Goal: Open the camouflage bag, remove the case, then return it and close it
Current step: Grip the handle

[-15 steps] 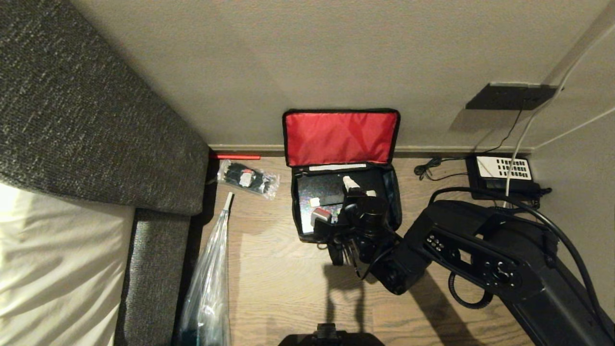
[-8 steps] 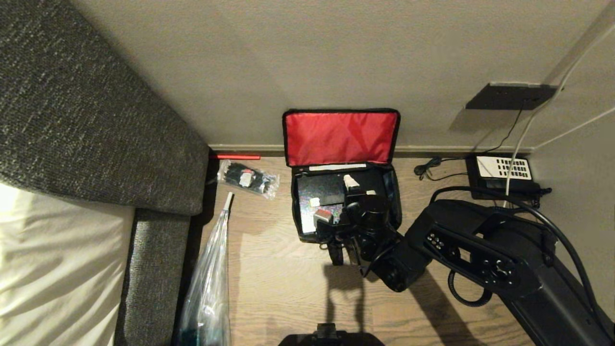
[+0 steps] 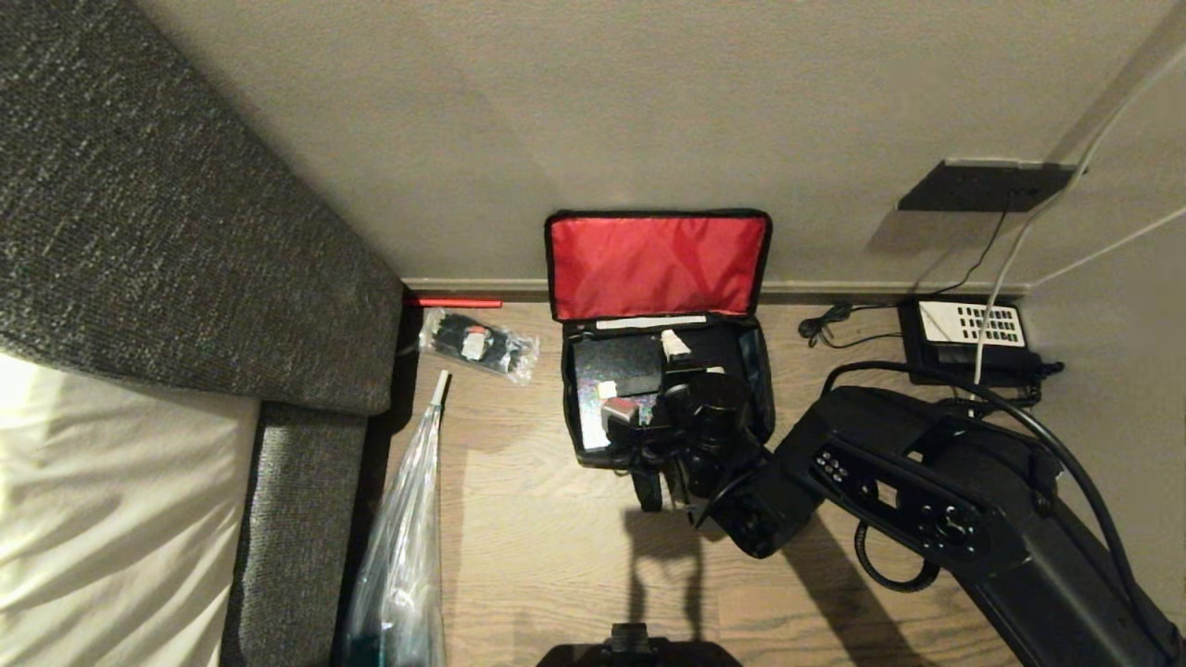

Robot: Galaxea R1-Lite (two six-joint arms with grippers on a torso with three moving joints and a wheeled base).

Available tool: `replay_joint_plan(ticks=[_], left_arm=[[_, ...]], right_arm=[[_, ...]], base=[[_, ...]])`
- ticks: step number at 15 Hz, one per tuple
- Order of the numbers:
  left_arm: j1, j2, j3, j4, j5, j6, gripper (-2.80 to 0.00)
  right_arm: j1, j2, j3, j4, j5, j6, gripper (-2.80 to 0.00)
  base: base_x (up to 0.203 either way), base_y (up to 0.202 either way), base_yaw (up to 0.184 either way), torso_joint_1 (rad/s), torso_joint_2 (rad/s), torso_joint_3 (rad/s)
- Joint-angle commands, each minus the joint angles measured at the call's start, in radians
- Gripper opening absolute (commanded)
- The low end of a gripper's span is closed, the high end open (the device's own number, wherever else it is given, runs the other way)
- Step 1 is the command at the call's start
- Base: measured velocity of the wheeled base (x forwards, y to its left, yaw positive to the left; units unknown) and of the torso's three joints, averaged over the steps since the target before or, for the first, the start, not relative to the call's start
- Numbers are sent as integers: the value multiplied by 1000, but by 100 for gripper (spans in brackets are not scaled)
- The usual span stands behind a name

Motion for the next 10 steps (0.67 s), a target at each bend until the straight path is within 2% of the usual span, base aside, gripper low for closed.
replay_joint_plan(ticks=[1, 5, 10], left_arm=[[0, 0, 1, 0, 1, 0, -280], [0, 0, 0, 0, 1, 0, -280], [0, 0, 0, 0, 1, 0, -280]], right_arm=[[1, 6, -11, -13, -3, -6, 0], [1, 18, -42, -74, -3, -14, 0], [1, 30, -43, -82, -3, -12, 0]], base=[[0, 0, 0, 0, 0, 0], [0, 0, 0, 0, 0, 0], [0, 0, 0, 0, 0, 0]])
